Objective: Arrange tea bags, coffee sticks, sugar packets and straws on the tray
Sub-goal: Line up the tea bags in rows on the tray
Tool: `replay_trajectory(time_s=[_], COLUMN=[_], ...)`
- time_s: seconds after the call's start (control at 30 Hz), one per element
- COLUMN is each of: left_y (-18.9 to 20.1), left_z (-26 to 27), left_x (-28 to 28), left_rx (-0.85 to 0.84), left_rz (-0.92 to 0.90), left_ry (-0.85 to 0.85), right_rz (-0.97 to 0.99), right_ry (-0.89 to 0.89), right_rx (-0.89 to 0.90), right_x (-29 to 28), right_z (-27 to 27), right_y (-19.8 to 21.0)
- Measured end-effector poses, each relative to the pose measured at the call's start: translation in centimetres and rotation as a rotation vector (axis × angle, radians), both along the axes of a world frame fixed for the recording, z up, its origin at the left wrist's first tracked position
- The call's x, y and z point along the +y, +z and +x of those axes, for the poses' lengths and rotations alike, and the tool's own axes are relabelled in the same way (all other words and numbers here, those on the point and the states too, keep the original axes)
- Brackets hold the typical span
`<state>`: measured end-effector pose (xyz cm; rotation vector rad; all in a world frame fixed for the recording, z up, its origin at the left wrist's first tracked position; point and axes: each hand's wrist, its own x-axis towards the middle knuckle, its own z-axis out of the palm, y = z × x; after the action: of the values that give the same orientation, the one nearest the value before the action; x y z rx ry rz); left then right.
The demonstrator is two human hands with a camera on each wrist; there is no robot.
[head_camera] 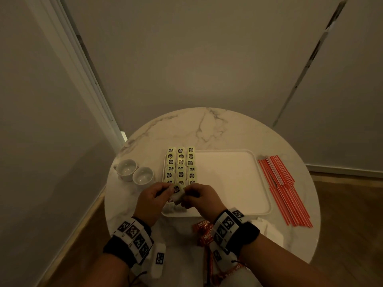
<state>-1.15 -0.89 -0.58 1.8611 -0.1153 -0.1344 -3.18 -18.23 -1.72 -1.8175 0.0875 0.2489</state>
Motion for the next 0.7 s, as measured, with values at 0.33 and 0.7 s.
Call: replay_trajectory(time_s=[0.33, 0.7], left_y=[-1.1, -3.1], left_z=[-0.4, -1.3], left_x=[-0.9, 3.6], left_rx=[0.06, 0.165], left_rz=[0.049, 0.193], left_ry=[-0.004, -0.009], right_rz=[-0.352, -0.502], right_ry=[0.014, -0.139], right_rx=[-0.019, 0.284], right_x=[-0.8, -2.4], right_z=[0.0, 0.5], right_y=[-0.8, -5.6])
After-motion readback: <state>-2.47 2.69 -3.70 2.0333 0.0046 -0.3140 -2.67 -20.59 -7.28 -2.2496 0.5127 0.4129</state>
